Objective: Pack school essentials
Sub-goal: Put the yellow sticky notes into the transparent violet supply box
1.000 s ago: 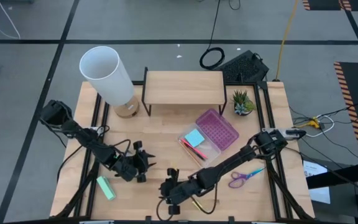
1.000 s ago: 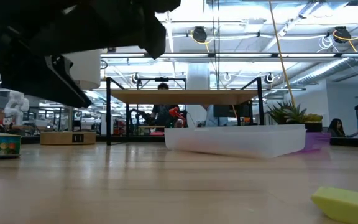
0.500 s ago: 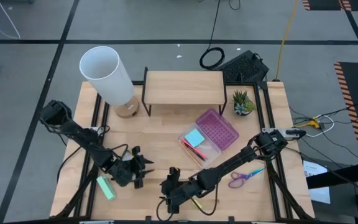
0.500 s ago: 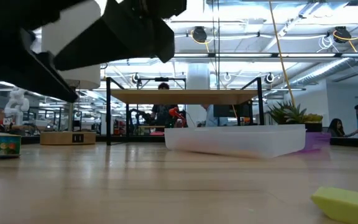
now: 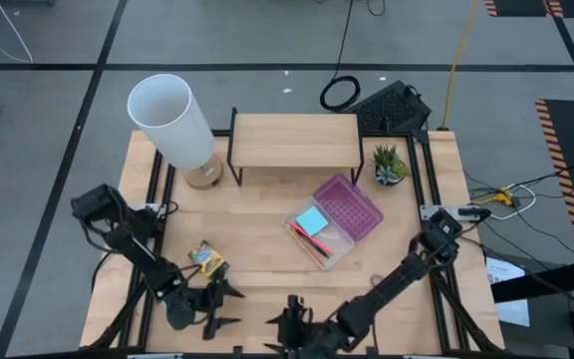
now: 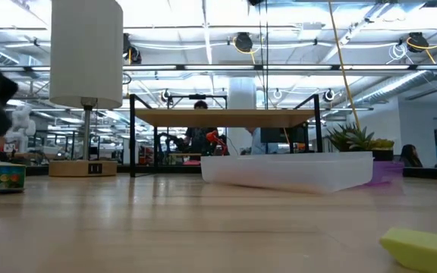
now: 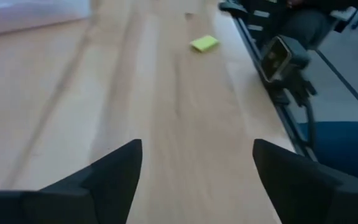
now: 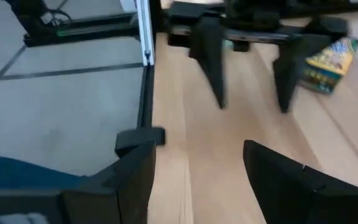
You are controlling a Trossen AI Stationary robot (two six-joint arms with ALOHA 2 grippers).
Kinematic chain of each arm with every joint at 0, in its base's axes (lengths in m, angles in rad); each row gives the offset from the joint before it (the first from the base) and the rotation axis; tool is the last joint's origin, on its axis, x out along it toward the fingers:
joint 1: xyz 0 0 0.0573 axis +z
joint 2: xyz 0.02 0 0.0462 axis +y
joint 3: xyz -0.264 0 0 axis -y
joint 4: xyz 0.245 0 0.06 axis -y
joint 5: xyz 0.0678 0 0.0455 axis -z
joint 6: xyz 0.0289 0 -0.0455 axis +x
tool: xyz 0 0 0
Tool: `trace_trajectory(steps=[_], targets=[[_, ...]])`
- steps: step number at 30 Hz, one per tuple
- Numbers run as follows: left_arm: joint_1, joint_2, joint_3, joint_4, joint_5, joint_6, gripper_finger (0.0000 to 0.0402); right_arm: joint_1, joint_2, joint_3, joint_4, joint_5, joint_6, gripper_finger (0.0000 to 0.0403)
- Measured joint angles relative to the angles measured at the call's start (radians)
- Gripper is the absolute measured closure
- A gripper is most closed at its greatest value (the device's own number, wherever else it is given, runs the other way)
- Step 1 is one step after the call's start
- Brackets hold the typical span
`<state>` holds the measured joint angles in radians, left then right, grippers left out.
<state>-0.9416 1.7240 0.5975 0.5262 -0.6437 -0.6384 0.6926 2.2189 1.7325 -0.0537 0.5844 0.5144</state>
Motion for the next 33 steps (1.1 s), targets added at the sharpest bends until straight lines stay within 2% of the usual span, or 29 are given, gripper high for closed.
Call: trace_trajectory(steps=[4, 8, 11, 18, 24, 30, 33], targets=[[-0.03, 0.048, 0.047, -0.007, 0.0, 0.001, 0.0087, 0.006, -0.002, 0.0, -0.264, 0.049, 0.103, 0.0167], [-0.051, 0.067, 0.077, -0.016, 0.0, 0.001, 0.0094, 0.004, -0.019, 0.0, -0.563, 0.068, 0.283, 0.0167], [-0.057, 0.067, 0.083, -0.034, 0.0, 0.001, 0.0098, 0.002, -0.021, 0.0, -0.674, 0.042, 0.37, 0.0167], [-0.05, 0.067, 0.083, -0.039, -0.001, 0.026, 0.0107, 0.017, -0.027, 0.0, -0.674, -0.17, 0.403, 0.0167], [-0.047, 0.066, 0.083, -0.046, -0.002, 0.023, 0.0114, 0.018, -0.027, -0.001, -0.658, -0.201, 0.468, 0.0167], [-0.047, 0.066, 0.083, -0.063, -0.002, 0.021, 0.0117, 0.02, -0.027, -0.002, -0.657, -0.302, 0.555, 0.0167], [-0.047, 0.066, 0.083, -0.063, -0.002, 0.007, 0.0117, 0.022, -0.027, -0.018, -0.657, -0.316, 0.597, 0.0167]])
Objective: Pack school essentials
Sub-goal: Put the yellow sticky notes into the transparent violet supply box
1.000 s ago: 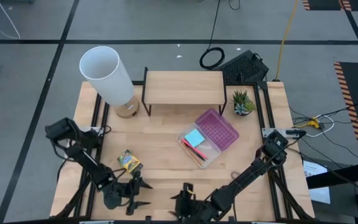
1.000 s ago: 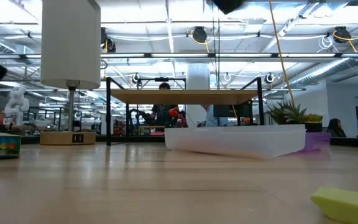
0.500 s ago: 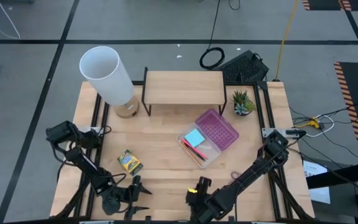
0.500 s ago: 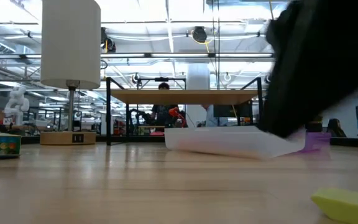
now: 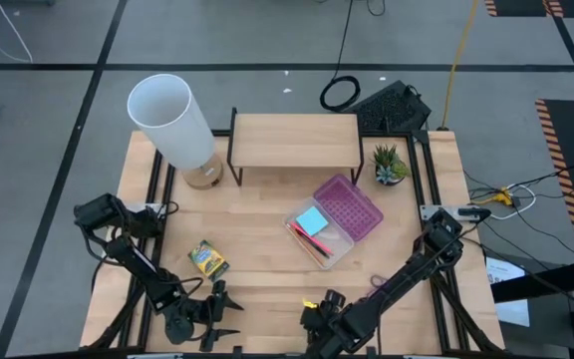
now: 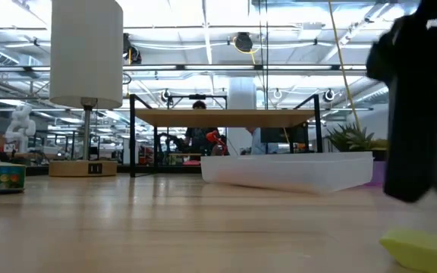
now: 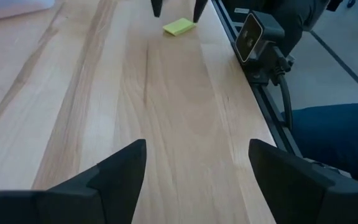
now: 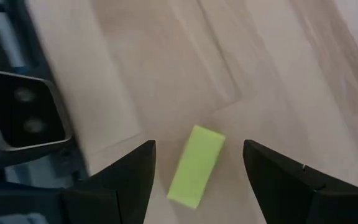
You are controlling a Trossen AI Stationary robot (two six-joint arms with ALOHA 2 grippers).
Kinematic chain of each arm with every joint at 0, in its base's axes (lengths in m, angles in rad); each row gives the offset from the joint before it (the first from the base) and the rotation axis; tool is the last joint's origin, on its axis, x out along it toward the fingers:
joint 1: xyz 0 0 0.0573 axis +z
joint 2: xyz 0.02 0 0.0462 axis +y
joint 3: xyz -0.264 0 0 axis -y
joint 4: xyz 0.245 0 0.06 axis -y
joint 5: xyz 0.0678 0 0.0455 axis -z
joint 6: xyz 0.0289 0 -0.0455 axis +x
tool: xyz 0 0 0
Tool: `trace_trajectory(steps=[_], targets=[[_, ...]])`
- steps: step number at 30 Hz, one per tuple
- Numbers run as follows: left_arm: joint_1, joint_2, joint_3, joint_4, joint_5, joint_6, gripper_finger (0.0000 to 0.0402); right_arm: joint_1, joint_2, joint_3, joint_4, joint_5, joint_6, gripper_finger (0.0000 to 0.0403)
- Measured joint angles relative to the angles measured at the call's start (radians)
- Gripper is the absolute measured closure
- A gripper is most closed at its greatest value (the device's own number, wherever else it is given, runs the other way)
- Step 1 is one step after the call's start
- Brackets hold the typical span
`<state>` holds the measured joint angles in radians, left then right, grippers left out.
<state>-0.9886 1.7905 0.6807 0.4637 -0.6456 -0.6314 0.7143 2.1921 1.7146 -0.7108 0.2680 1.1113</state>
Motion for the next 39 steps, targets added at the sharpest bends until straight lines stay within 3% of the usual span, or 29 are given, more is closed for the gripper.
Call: trace_trajectory(steps=[8, 13, 19, 23, 30, 39], targets=[[0.004, -0.049, 0.0, -0.105, 0.0, -0.075, 0.0117, -0.019, 0.0, -0.036, 0.01, 0.096, 0.025, 0.0167], [0.015, -0.206, 0.0, -0.411, 0.004, -0.201, 0.0117, -0.054, 0.001, -0.041, 0.011, 0.098, -0.025, 0.0167], [0.049, -0.388, 0.0, -0.767, 0.152, -0.147, 0.0117, -0.102, 0.001, -0.041, 0.049, 0.098, -0.085, 0.0167], [0.078, -0.47, 0.0, -0.908, 0.171, -0.283, 0.0117, -0.113, 0.001, -0.041, 0.104, 0.108, -0.116, 0.0167], [0.12, -0.475, 0.0, -0.919, 0.038, -0.391, 0.0117, -0.106, 0.001, -0.041, 0.145, 0.198, -0.135, 0.0167], [0.159, -0.43, 0.0, -0.82, 0.008, -0.261, 0.0117, -0.085, 0.001, -0.041, 0.067, -0.048, 0.049, 0.0167]])
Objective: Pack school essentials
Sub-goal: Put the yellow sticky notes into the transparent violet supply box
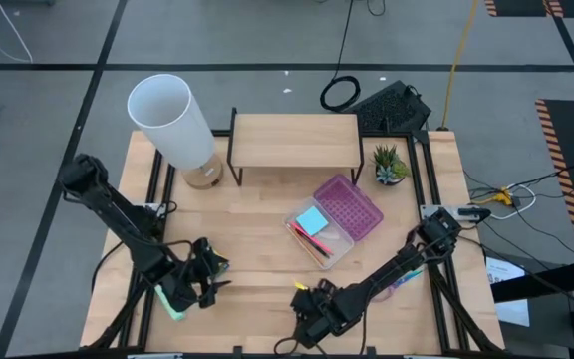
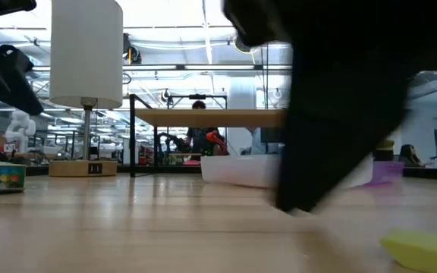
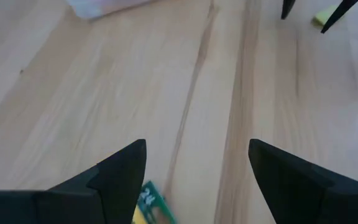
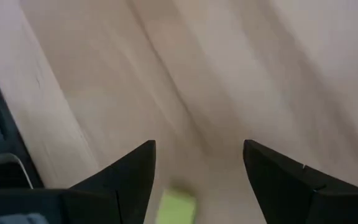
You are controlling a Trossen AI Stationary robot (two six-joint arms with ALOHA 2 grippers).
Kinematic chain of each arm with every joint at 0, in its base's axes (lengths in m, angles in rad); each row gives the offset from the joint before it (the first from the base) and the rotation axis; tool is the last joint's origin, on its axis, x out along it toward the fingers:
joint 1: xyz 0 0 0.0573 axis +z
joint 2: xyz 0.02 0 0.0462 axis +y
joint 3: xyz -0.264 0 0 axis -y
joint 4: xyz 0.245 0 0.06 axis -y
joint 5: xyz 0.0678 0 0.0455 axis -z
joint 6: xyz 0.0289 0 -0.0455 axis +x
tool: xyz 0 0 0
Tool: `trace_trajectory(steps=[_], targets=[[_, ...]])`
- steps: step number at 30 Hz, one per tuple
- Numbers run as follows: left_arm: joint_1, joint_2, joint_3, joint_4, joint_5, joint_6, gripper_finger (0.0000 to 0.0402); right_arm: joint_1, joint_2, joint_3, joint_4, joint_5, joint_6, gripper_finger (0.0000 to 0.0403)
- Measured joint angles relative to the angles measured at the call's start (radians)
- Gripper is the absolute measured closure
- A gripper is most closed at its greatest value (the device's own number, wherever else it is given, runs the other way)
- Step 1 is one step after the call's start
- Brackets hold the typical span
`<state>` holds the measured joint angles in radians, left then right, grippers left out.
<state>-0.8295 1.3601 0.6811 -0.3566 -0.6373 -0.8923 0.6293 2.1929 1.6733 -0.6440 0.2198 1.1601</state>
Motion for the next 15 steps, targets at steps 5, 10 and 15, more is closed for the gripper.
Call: trace_trajectory(steps=[5, 10, 15], targets=[[0.019, 0.054, 0.0, 0.085, -0.099, 0.049, 0.0117, 0.033, 0.0, 0.003, -0.106, -0.061, 0.177, 0.0167], [0.047, 0.124, 0.0, 0.18, -0.137, 0.085, 0.0117, 0.056, -0.001, 0.003, -0.108, -0.09, 0.238, 0.0167], [0.062, 0.171, 0.0, 0.231, -0.098, 0.098, 0.0117, 0.059, -0.004, 0.002, -0.099, -0.113, 0.239, 0.0167]])
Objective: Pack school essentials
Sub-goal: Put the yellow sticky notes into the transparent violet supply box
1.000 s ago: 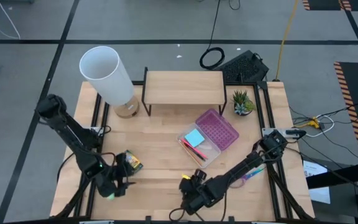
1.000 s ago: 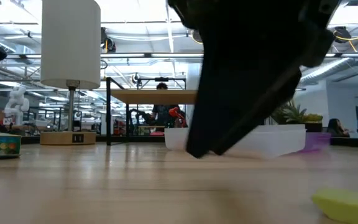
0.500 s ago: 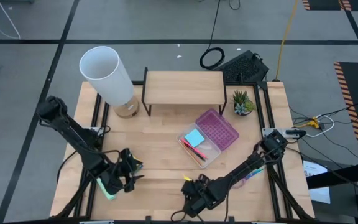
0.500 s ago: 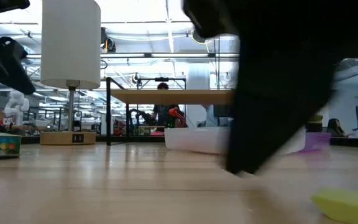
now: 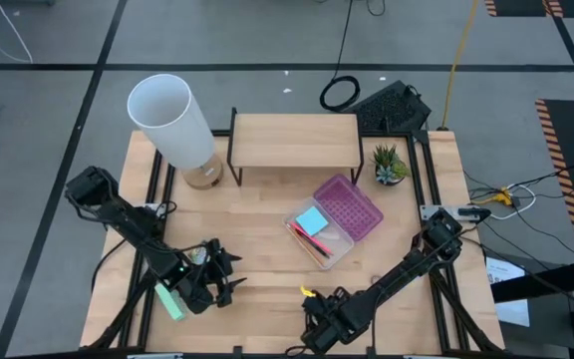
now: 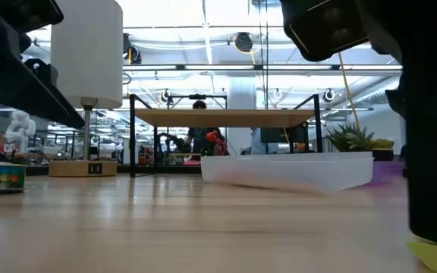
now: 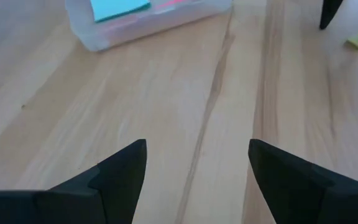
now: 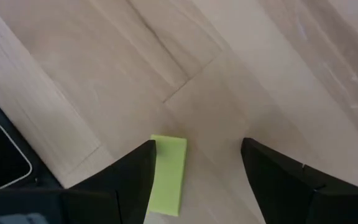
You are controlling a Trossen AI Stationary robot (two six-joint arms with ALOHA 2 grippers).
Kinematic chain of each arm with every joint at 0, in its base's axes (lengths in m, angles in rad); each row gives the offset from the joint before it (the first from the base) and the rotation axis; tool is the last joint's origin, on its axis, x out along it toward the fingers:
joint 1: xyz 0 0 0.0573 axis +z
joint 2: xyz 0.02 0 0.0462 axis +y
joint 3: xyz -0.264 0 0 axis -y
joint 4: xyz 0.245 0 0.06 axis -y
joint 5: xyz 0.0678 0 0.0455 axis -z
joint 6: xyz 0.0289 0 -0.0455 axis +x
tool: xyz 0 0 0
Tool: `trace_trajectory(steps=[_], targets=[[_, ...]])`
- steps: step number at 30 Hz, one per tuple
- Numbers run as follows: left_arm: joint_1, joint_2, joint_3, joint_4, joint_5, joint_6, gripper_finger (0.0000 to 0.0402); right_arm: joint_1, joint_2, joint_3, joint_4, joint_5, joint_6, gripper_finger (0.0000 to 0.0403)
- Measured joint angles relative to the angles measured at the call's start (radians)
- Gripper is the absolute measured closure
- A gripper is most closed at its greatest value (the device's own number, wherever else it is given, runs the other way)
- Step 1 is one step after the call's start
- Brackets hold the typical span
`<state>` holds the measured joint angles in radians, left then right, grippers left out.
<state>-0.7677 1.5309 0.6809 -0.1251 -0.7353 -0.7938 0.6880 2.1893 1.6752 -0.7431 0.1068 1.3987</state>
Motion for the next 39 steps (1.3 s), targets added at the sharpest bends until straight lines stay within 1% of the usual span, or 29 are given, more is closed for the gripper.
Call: trace_trajectory(steps=[5, 9, 15, 18, 20, 23, 32, 35, 39], targets=[[0.003, 0.009, 0.0, 0.003, 0.01, 0.0, 0.0117, 0.011, -0.029, -0.004, -0.012, -0.033, 0.019, 0.0167], [0.0, 0.009, 0.0, 0.005, 0.019, -0.001, 0.0117, 0.03, -0.039, -0.003, 0.028, 0.002, 0.034, 0.0167], [-0.001, 0.009, 0.0, 0.004, 0.046, -0.001, 0.0117, 0.048, -0.013, -0.004, 0.032, 0.033, 0.056, 0.0167], [-0.001, 0.009, 0.0, 0.004, 0.048, -0.001, 0.0117, 0.049, -0.001, -0.001, 0.04, 0.072, 0.055, 0.0168], [-0.001, 0.009, 0.0, 0.003, 0.051, -0.002, 0.0117, 0.048, 0.004, -0.001, 0.039, 0.077, 0.048, 0.0173], [-0.001, 0.009, 0.0, 0.002, 0.054, -0.004, 0.0117, 0.045, 0.017, 0.001, 0.032, 0.093, 0.035, 0.0194], [-0.001, 0.008, 0.0, -0.004, 0.061, -0.001, 0.0117, 0.042, 0.041, -0.052, 0.018, 0.099, 0.06, 0.0282], [0.001, 0.008, 0.0, -0.004, 0.061, 0.0, 0.0117, 0.042, 0.042, -0.052, -0.027, 0.102, 0.065, 0.0304], [0.016, 0.008, 0.0, -0.004, 0.059, 0.029, 0.0117, 0.037, 0.041, -0.052, -0.042, 0.11, 0.045, 0.0322]])
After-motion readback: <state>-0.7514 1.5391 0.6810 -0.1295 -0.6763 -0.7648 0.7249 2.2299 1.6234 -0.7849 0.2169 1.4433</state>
